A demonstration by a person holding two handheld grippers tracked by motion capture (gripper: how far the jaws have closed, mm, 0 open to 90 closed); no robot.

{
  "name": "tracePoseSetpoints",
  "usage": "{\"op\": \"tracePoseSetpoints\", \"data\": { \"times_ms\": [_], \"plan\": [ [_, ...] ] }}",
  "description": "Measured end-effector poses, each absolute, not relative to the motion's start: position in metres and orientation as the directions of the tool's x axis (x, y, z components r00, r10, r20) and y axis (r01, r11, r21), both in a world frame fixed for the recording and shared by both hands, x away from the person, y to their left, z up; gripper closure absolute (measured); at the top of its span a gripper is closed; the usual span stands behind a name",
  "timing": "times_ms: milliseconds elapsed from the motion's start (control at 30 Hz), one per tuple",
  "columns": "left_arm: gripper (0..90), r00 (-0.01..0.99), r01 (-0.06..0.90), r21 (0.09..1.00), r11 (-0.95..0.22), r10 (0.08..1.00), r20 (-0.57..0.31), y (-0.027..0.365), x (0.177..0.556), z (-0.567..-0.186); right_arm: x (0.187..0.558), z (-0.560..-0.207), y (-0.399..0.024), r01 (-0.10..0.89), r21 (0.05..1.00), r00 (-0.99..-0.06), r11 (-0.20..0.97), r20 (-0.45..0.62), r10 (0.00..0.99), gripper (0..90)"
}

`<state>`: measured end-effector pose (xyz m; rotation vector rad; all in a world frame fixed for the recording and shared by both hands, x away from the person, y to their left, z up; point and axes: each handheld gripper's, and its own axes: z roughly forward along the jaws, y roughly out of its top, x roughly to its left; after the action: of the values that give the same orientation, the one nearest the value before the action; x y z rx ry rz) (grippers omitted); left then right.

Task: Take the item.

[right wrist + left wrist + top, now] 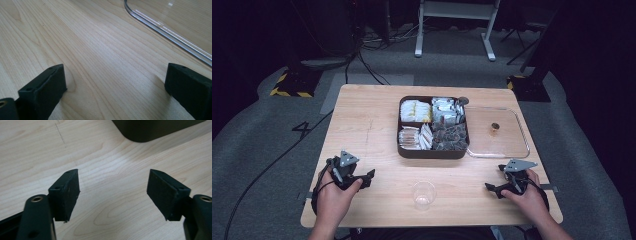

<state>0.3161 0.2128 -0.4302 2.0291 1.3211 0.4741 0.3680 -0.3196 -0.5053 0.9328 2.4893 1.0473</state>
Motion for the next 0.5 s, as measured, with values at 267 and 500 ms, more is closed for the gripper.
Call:
{"op": "tracePoseSetpoints", "data": {
  "times_ms": [267, 500],
  "plan": [
    [30.6, 0.44, 0.654, 0.707, -0.268, 0.896, -0.067, 0.205, 0.323, -0.407, 0.37, -0.505, -0.318, 0.451, 0.715, -0.762, 0.534, -0.002, 0.647, 2.6],
    [35.6, 0.449, 0.633, 0.718, -0.29, 0.893, -0.035, 0.196, 0.334, -0.388, 0.37, -0.506, -0.318, 0.451, 0.715, -0.763, 0.534, -0.002, 0.647, 2.6]
  ]
}}
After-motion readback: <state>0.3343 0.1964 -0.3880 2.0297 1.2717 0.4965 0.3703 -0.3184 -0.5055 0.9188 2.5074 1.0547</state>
